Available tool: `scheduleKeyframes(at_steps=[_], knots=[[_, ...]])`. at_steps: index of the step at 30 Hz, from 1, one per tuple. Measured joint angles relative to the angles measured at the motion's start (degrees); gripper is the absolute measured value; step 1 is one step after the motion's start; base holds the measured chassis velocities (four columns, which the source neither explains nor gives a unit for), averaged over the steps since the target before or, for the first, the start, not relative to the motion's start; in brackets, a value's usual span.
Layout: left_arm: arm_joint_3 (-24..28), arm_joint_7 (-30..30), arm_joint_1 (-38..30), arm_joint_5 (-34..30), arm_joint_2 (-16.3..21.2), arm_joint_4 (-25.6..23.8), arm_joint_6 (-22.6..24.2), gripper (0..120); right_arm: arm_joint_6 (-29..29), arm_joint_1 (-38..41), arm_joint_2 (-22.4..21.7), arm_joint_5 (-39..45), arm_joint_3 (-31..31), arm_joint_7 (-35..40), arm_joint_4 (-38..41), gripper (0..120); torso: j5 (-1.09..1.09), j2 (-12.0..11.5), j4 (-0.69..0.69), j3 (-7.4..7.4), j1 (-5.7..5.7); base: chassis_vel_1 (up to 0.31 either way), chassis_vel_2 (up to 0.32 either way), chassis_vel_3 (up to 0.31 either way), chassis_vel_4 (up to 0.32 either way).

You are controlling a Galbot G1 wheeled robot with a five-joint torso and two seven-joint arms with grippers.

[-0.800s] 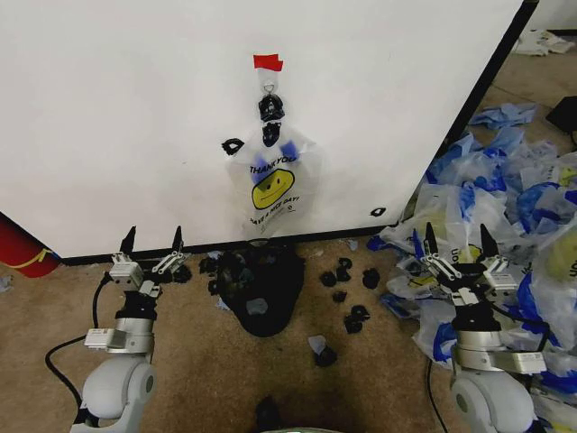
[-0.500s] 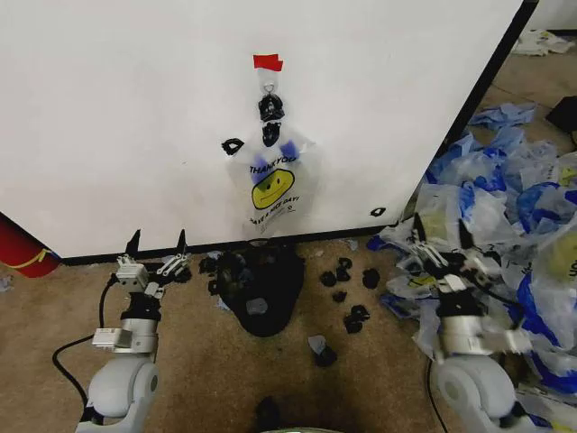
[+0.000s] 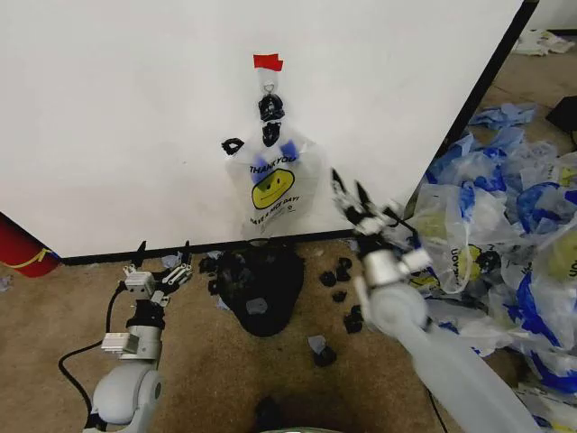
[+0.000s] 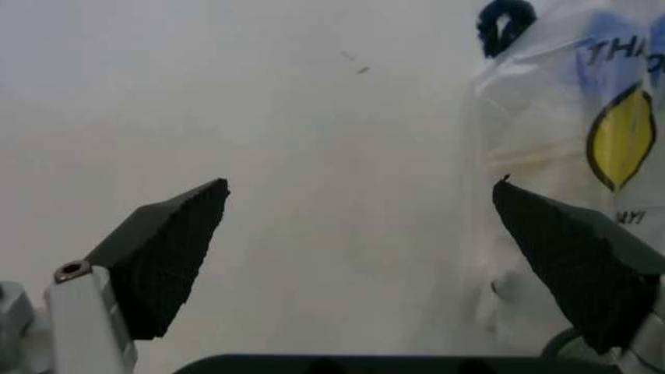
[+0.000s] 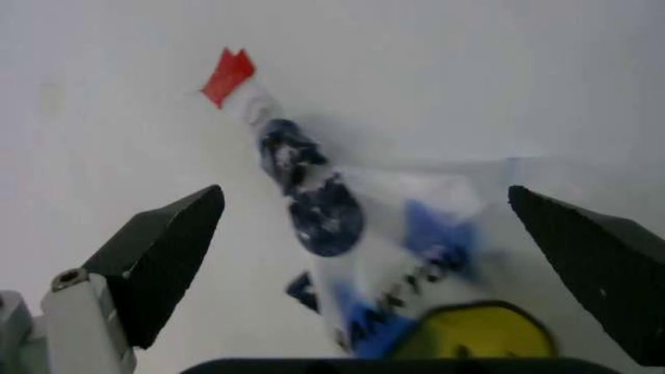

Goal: Pick up the garbage bag from the wall and place it over the trash bin.

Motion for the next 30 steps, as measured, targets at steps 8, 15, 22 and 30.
scheduleKeyframes(at_steps=[8, 15, 22, 30], knots=[[-1.85, -0.28, 1.09, 1.22, -2.17, -0.71, 0.17, 100, -1.28, 10.08, 6.15, 6.25, -5.64, -2.00, -8.77, 100, 0.01, 0.00, -0.03, 0.00, 0.00, 0.000, 0.000, 0.000, 0.000], [-2.95, -0.30, 2.05, 2.05, -3.55, -1.39, 0.04, 100, -1.32, 13.33, 9.76, 8.48, -6.21, -3.74, -14.20, 99, -0.01, 0.00, -0.04, 0.00, 0.00, 0.000, 0.000, 0.000, 0.000], [-4.01, -0.30, 3.26, 2.65, -4.47, -2.19, -0.11, 100, -1.25, 15.56, 13.28, 10.26, -6.77, -5.70, -18.11, 90, -0.01, 0.00, -0.03, 0.00, -0.01, 0.000, 0.000, 0.000, 0.000], [-5.49, -0.30, 4.82, 3.06, -5.67, -3.16, -0.61, 100, -1.08, 17.22, 16.45, 10.74, -7.11, -7.07, -21.69, 90, 0.00, 0.00, -0.02, 0.00, -0.01, 0.000, 0.000, 0.000, 0.000]])
